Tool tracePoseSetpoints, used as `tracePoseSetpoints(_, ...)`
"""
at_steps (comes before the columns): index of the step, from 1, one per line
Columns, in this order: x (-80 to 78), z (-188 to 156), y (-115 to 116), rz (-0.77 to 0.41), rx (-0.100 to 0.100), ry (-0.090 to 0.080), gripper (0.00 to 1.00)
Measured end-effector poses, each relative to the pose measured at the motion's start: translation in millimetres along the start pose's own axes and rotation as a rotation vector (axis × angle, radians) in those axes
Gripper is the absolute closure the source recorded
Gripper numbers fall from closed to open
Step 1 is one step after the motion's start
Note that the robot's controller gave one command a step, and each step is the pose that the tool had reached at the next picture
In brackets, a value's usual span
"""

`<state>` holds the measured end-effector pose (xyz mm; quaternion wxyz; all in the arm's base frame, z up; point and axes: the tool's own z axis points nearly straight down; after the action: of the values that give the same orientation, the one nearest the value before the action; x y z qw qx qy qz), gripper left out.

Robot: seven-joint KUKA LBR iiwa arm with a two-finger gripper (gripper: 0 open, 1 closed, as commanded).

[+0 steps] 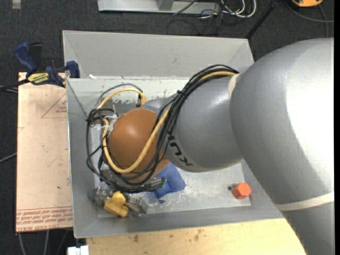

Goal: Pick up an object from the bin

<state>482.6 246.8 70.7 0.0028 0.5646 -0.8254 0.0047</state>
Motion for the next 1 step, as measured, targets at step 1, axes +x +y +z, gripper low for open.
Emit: tracePoseSetpoints(1, 0.7, 0.2, -0.7, 0.005, -0.001, 0.001, 0.0)
